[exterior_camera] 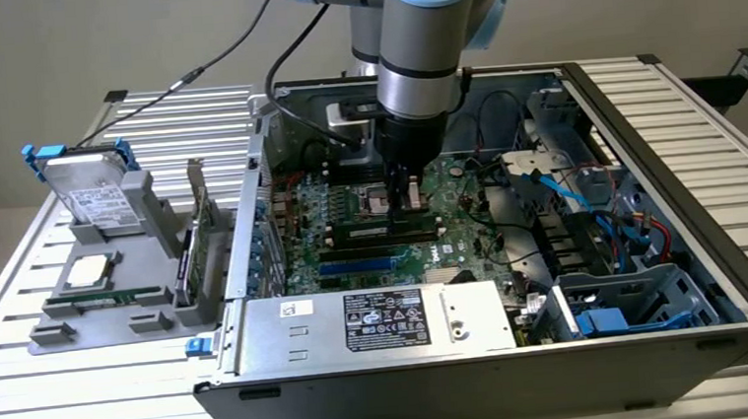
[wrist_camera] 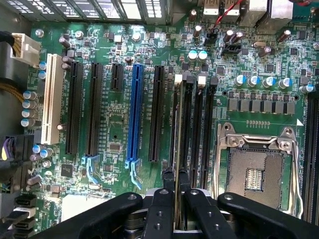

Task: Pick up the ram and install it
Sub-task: 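Insert the ram into the slot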

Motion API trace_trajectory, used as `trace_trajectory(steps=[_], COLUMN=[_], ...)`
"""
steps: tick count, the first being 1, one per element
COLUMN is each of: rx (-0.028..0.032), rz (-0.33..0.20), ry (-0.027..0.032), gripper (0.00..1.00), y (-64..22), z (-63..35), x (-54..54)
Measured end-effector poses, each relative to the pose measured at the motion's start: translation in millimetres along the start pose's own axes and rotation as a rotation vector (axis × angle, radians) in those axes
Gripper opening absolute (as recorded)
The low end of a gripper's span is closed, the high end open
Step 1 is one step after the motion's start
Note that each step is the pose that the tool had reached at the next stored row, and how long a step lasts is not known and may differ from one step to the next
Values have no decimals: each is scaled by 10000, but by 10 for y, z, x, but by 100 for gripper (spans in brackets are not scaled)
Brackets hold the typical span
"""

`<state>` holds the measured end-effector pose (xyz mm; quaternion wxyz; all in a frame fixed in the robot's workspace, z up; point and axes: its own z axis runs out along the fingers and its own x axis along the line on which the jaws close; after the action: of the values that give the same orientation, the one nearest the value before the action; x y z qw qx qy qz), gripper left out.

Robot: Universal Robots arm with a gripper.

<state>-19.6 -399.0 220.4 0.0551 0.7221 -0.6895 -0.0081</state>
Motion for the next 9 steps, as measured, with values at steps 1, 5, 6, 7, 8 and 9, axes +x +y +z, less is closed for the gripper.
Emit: trace_trajectory(steps=[1, 5, 6, 7, 8, 9], rx=[-1, -4, -4, -5, -5, -5], rz=[14, 50, 57, 64, 69, 74], ry=[-1, -5, -6, -7, -7, -7], gripper=[14, 14, 14, 14, 14, 14], y=[1, 2, 2, 2, 2, 2], z=[1, 2, 2, 2, 2, 2], x=[0, 0, 0, -1, 0, 0])
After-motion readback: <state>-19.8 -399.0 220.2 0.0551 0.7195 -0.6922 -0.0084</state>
